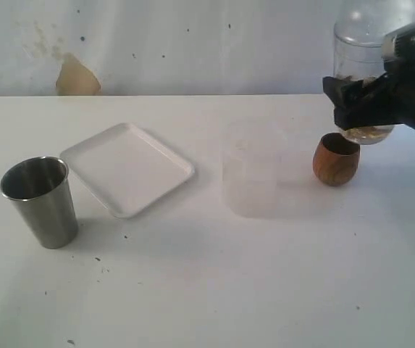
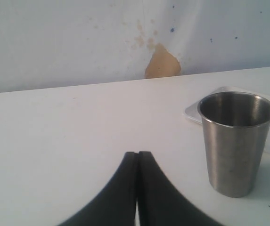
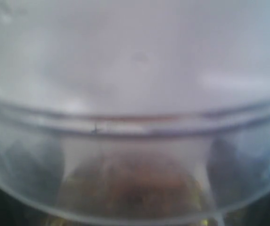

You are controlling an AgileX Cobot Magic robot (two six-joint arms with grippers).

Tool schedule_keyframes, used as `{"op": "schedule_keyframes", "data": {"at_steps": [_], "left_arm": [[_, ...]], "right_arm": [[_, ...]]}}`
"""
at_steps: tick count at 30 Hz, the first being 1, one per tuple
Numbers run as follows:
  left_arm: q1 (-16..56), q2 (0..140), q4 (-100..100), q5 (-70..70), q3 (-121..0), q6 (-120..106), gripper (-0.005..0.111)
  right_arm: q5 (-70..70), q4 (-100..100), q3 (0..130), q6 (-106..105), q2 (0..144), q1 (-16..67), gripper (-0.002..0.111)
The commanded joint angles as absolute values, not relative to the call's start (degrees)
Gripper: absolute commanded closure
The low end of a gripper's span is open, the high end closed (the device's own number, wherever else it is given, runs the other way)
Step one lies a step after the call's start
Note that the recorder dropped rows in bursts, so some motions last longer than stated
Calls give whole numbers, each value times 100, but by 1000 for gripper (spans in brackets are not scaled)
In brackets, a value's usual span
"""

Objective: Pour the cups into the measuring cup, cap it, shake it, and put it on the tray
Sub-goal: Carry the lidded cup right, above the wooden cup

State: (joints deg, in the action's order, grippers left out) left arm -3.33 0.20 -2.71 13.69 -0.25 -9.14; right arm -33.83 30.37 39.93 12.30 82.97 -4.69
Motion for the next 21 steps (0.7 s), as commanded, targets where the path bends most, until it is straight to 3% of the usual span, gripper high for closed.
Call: {"op": "schedule_keyframes", "data": {"at_steps": [1, 6, 21], "left_arm": [[-322, 0, -271, 1335, 0, -907, 107], [-322, 0, -271, 1335, 0, -907, 107], [-322, 0, -271, 1335, 0, -907, 107]], "right_arm": [[-3654, 2964, 4084, 724, 8521, -777, 108], [-3349, 2976, 4098, -363, 8814, -834, 108], [-2707, 3327, 4725, -925, 9073, -834, 108]]}}
